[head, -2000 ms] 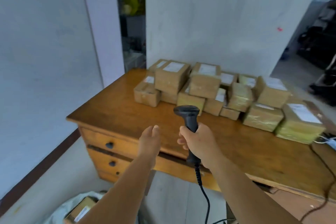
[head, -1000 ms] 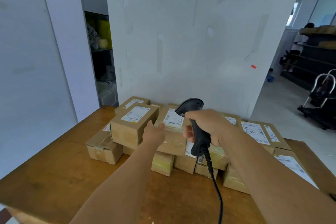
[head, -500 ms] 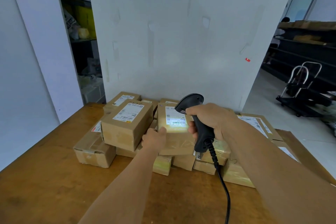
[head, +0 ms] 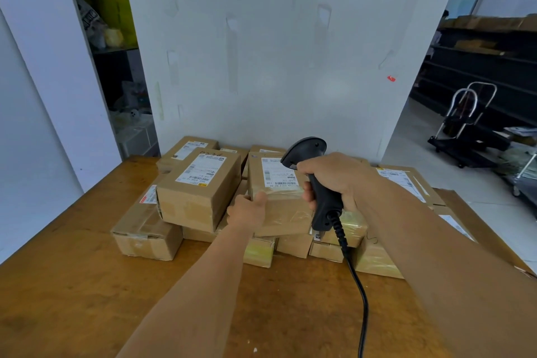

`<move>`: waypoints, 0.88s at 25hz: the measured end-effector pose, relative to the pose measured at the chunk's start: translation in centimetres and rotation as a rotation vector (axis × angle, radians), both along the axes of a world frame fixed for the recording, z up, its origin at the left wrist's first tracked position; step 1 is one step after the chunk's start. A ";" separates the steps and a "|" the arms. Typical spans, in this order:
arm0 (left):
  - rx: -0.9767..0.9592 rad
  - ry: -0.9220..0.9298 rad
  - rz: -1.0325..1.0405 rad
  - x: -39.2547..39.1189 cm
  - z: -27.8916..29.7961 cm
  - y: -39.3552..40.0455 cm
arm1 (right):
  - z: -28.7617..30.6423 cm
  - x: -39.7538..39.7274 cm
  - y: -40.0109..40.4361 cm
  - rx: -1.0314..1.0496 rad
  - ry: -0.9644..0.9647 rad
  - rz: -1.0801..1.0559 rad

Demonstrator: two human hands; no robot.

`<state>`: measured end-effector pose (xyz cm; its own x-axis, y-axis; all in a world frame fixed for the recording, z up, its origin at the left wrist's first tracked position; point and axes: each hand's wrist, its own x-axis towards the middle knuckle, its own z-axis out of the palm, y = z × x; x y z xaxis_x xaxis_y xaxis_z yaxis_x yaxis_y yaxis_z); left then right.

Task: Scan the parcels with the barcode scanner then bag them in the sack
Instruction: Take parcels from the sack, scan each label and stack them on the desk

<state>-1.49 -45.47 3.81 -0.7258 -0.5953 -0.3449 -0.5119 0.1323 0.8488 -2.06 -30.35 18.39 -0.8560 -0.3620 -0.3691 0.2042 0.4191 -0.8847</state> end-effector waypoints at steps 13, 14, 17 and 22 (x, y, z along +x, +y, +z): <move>0.285 0.070 0.044 0.5 -0.7 -0.7 | -7.5 -1.5 -0.7 0.209 0.387 -0.123; 0.320 0.095 0.052 0.9 -0.5 -0.4 | -7.7 -1.3 -0.5 0.188 0.404 -0.134; 0.405 0.178 0.054 2.9 0.0 1.0 | -7.2 -0.4 0.8 0.147 0.464 -0.124; 0.464 0.348 0.226 8.2 1.4 4.4 | -6.6 3.4 4.0 0.044 0.492 -0.051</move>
<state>6.74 -41.07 5.16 -0.7154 -0.5924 -0.3705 -0.1675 -0.3694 0.9140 1.31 -26.35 11.82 -0.9489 -0.3079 0.0688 -0.2114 0.4589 -0.8630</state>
